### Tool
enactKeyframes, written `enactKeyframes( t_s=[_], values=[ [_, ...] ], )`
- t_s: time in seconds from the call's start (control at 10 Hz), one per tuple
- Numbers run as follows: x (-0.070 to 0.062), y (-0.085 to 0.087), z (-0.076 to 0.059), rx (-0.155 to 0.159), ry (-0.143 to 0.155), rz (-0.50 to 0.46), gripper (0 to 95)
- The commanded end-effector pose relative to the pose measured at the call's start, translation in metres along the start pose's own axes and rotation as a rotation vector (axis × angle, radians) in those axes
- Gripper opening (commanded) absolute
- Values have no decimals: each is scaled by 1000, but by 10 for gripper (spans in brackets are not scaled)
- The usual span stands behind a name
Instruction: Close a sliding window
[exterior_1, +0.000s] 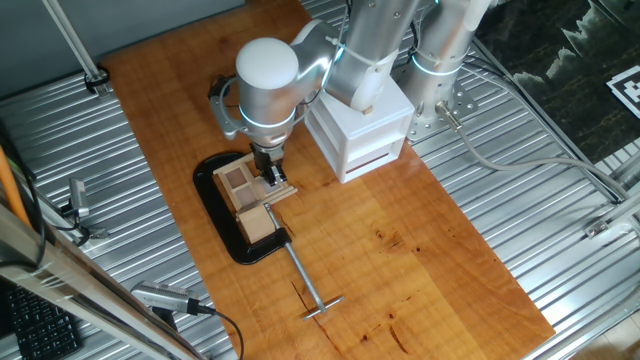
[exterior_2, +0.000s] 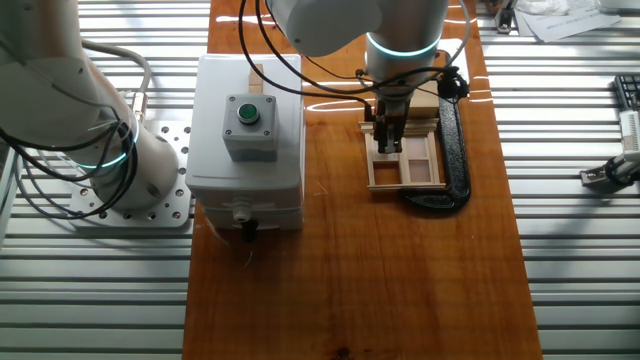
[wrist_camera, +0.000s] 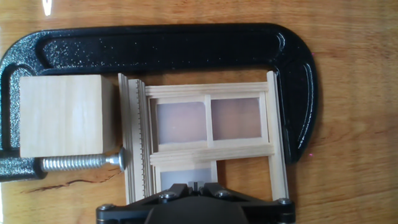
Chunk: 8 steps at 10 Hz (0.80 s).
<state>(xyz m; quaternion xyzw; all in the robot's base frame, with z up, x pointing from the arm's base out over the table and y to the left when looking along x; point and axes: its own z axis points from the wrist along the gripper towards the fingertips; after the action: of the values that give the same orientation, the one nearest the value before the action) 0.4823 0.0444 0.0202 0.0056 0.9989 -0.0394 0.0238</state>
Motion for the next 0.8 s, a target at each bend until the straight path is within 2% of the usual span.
enactKeyframes(
  t_s=[0.1, 0.8],
  values=[
    [0, 0, 0, 1, 0, -2, 0],
    [0, 0, 2, -5, -1, -11, 0]
  ],
)
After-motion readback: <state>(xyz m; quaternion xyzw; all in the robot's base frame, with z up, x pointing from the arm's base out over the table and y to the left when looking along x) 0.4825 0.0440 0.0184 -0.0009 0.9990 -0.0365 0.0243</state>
